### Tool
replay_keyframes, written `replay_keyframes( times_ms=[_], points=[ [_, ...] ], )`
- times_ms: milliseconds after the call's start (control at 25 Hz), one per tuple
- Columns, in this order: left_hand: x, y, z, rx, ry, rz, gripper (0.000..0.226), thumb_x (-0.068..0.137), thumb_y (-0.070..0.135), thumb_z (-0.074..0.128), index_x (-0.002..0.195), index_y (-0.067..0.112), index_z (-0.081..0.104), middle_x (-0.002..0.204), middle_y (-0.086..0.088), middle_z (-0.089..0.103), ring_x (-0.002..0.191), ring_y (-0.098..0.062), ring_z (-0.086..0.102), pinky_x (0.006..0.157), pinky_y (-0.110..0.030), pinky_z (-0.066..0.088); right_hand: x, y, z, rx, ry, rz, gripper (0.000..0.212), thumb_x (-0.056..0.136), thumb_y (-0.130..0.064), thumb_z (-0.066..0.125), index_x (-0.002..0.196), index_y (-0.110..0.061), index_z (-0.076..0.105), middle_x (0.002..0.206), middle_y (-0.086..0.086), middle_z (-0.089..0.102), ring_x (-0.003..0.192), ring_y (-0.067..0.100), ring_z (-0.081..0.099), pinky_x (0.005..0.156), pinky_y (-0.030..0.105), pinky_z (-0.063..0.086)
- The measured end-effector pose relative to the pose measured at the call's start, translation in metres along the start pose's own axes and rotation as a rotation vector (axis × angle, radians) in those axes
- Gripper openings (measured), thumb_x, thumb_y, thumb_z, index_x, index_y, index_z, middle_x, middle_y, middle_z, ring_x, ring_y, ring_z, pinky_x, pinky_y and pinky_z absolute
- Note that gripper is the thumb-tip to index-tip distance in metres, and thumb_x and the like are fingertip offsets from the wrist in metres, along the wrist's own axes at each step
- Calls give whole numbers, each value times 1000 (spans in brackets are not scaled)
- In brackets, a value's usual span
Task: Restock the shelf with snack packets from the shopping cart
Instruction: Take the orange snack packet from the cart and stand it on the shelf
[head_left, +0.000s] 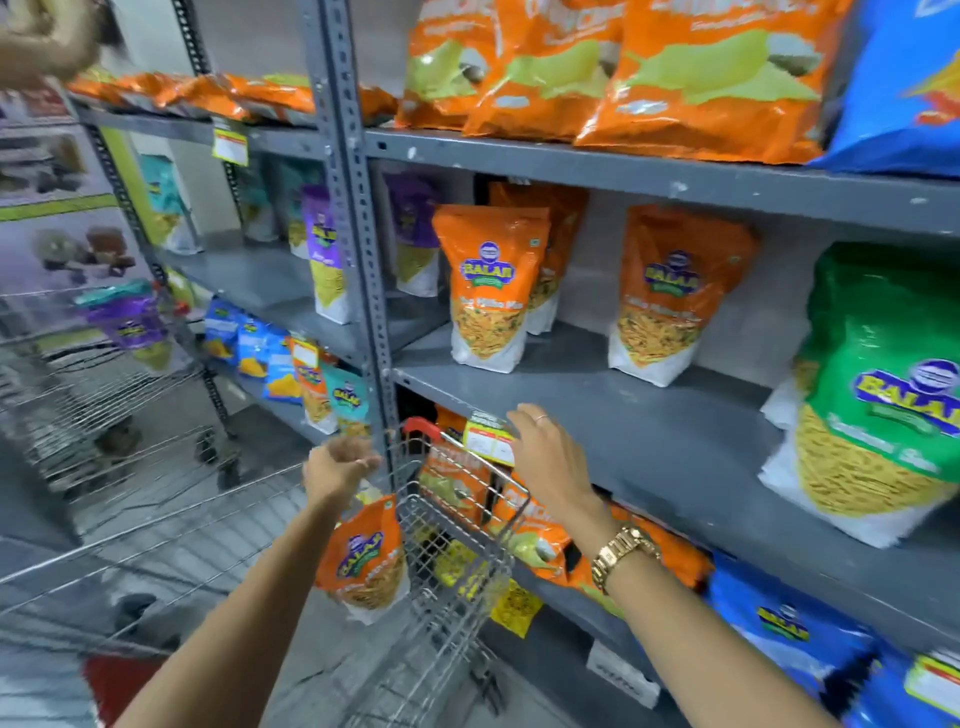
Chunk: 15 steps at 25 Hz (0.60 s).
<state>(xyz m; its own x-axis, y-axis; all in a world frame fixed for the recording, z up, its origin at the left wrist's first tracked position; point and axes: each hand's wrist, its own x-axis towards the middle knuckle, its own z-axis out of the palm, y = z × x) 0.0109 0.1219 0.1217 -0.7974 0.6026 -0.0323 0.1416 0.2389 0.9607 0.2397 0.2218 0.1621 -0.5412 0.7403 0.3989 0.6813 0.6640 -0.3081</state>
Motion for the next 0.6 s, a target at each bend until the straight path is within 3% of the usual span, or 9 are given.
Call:
replay_keyframes(
  times_ms=[120, 160, 240, 360, 440, 480, 600],
  points=[
    [27, -46, -43, 136, -9, -66, 30, 65, -13, 72, 57, 14, 62, 37, 18, 58, 58, -14, 54, 46, -16, 43, 18, -40, 57, 20, -106, -91, 30, 87, -6, 48, 116, -11, 53, 126, 8, 54, 112, 30, 51, 83, 39, 46],
    [35, -60, -53, 179, -23, -88, 32, 65, -11, 74, 56, 17, 60, 41, 16, 61, 59, -15, 55, 48, -15, 43, 21, -50, 75, 33, -152, -110, 32, 86, -5, 47, 117, -12, 53, 128, 7, 53, 112, 30, 51, 81, 39, 47],
    [50, -84, -69, 240, -70, -131, 19, 63, -5, 78, 67, 8, 65, 61, -4, 65, 71, -18, 57, 63, -24, 44, 28, -68, 111, 24, -251, -148, 36, 85, 0, 45, 118, -11, 52, 131, 7, 52, 113, 30, 51, 79, 38, 47],
    [69, -118, -81, 396, -209, -191, 31, 62, 4, 82, 90, -1, 68, 84, -13, 65, 82, -21, 61, 73, -30, 44, 34, -88, 161, -16, -369, -184, 32, 88, 0, 48, 118, -10, 51, 128, 8, 52, 112, 29, 51, 82, 35, 45],
    [75, -134, -84, 542, -321, -195, 27, 62, 15, 81, 84, 6, 69, 87, -16, 65, 87, -19, 62, 77, -31, 47, 37, -95, 188, -49, -425, -196, 36, 89, -1, 46, 123, -10, 48, 131, 8, 50, 117, 27, 48, 89, 35, 42],
    [77, -142, -84, 628, -394, -184, 22, 64, 18, 78, 80, 6, 67, 90, -20, 65, 91, -19, 62, 81, -35, 48, 39, -98, 202, -74, -461, -208, 39, 89, 0, 45, 127, -10, 44, 137, 8, 46, 123, 26, 43, 94, 35, 40],
    [77, -159, -76, 910, -635, -109, 32, 76, 21, 68, 103, 2, 66, 114, -20, 65, 108, -27, 60, 87, -36, 46, 42, -98, 230, -163, -558, -220, 48, 91, 2, 39, 137, -9, 31, 151, 9, 26, 138, 24, 18, 104, 41, 37]
  ],
)
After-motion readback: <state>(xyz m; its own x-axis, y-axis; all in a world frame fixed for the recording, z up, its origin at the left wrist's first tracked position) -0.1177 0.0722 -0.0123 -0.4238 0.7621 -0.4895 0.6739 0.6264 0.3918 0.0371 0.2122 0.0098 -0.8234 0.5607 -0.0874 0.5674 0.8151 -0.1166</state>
